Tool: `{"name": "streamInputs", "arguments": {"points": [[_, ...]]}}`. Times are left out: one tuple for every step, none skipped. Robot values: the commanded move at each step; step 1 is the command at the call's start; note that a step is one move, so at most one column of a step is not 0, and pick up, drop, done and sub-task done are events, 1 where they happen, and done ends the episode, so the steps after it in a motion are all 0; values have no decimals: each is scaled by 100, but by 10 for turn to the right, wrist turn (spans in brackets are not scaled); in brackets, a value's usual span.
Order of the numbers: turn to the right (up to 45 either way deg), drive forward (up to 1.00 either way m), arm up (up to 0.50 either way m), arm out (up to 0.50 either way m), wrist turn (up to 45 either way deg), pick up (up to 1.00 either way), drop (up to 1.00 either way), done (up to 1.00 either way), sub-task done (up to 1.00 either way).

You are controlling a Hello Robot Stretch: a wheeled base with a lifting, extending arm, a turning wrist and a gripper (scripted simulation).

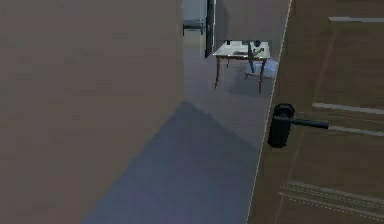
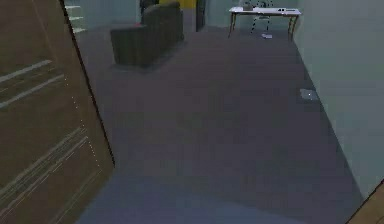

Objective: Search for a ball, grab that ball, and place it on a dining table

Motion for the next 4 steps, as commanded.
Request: {"name": "streamInputs", "arguments": {"points": [[0,100,0,0,0,0,0,0,0],[0,100,0,0,0,0,0,0,0],[0,100,0,0,0,0,0,0,0],[0,100,0,0,0,0,0,0,0]]}}
